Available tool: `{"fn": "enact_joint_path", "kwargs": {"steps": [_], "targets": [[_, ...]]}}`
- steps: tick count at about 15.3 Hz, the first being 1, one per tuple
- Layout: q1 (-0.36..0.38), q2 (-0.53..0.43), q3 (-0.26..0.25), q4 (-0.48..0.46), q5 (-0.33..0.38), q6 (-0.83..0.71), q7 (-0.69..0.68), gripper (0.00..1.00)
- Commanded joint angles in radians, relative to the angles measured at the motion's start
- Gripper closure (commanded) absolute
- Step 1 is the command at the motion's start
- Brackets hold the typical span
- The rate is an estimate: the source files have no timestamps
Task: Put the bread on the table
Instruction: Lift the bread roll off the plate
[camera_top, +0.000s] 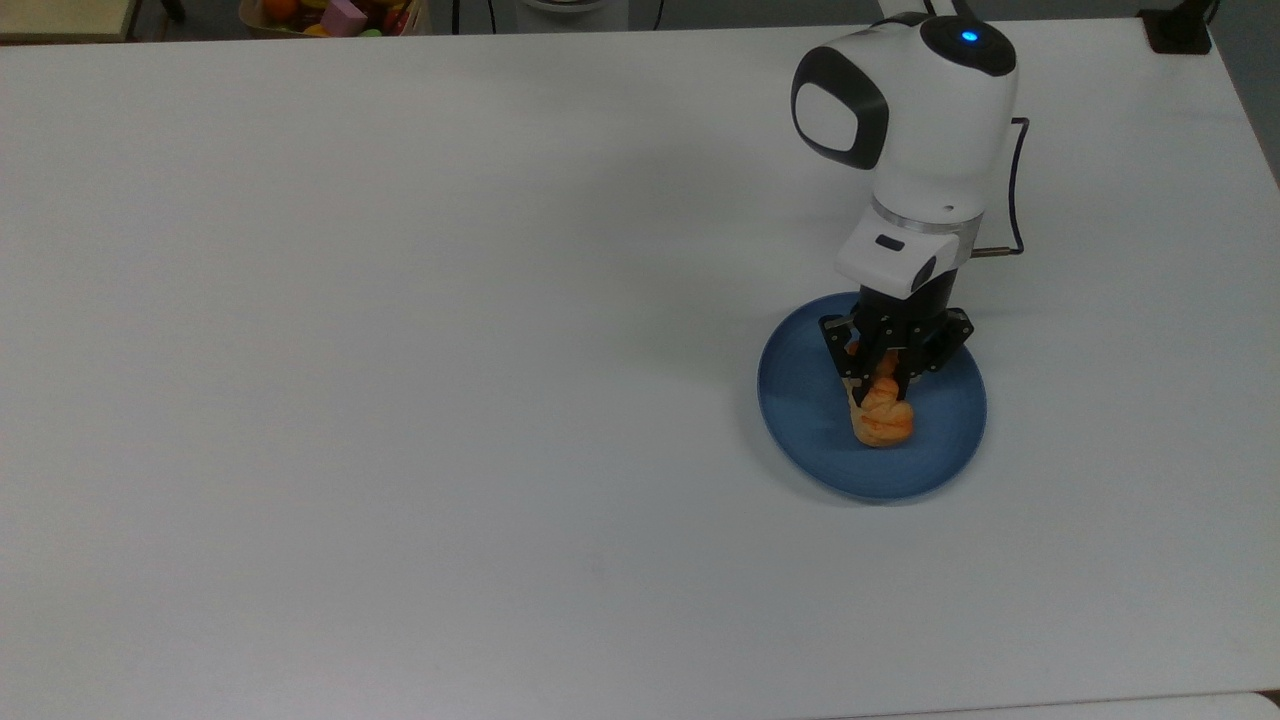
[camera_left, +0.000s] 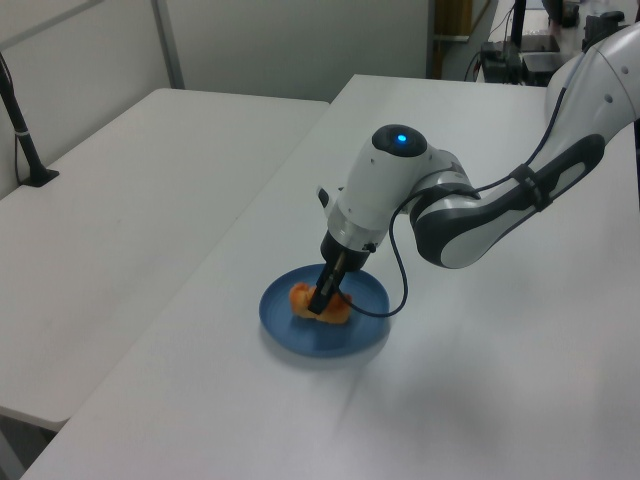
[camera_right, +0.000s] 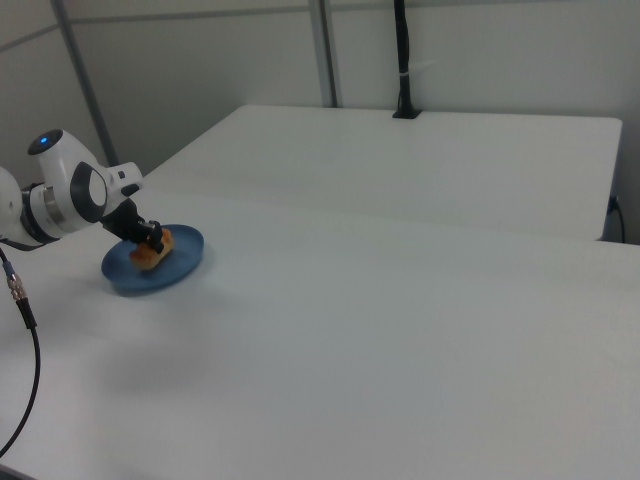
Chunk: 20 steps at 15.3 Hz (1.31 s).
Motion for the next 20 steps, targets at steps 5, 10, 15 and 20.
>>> {"fn": "enact_joint_path", "kwargs": {"steps": [5, 10, 15, 20], "targets": [[0.014, -0.136, -0.019, -0.014, -0.013, -0.106, 0.028, 0.66], [0.016, -0.176, -0.02, -0.015, -0.011, -0.178, 0.03, 0.65], [0.011, -0.317, 0.009, -0.19, -0.017, -0.193, 0.093, 0.65], [-0.125, -0.509, 0.22, -0.448, -0.017, -0.193, 0.111, 0.65]]}}
